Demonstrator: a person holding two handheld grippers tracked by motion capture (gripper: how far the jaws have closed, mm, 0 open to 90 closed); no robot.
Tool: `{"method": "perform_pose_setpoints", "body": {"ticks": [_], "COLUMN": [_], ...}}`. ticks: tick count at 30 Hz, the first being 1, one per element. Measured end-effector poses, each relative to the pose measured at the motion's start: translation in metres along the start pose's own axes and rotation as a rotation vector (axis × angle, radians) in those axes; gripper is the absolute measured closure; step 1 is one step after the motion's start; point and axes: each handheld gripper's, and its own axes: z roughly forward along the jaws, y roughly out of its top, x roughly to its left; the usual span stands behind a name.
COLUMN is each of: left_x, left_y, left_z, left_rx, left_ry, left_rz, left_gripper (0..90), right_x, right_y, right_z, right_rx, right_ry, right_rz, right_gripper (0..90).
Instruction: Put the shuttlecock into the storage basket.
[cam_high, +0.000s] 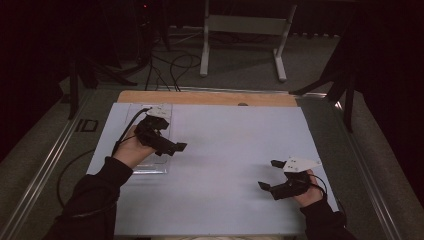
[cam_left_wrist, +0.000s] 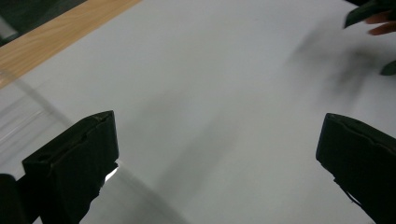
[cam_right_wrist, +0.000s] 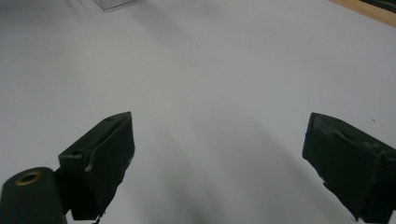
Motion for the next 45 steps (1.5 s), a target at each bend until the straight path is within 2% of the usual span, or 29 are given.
{"method": "perform_pose_setpoints", "body": {"ticks": [4,6,10,18,23,27,34,38,45], "left_x": [-0.010,-0.015,-0.023,-0.042,-0.053,-0.064,-0.075,-0.081,-0.084], "left_y": [0.005,0.007,0.010,0.012,0.009,0.005,-0.006,-0.015,-0.030], "left_z": [0.010,0.014,0.021,0.038,0.047,0.053,0.064,0.068,0.070], "left_rx": [0.002,0.003,-0.005,0.010,0.008,0.020,0.050,0.052,0.067], "left_ry": [-0.033,-0.026,-0.055,-0.115,-0.134,-0.165,-0.188,-0.211,-0.228], "left_rz": [0.033,0.049,0.067,0.110,0.151,0.172,0.202,0.199,0.209], "left_gripper": [0.0,0.0,0.0,0.0,0.0,0.0,0.0,0.0,0.0], "right_x": [0.001,0.001,0.001,0.002,0.003,0.004,0.007,0.008,0.009], "right_y": [0.000,0.000,0.000,-0.001,-0.002,-0.003,-0.006,-0.009,-0.011], "right_z": [-0.002,-0.002,-0.002,0.000,0.001,0.002,0.003,0.001,0.001], "right_rx": [0.001,-0.001,0.000,0.005,0.009,0.011,0.015,0.024,0.027], "right_ry": [-0.002,-0.002,-0.003,0.002,0.005,0.006,0.009,0.011,0.012], "right_rz": [0.003,0.003,0.003,0.000,-0.002,-0.005,-0.004,0.006,0.005], "right_gripper": [9.3,9.4,9.4,9.4,9.4,9.4,9.3,9.3,9.4]}}
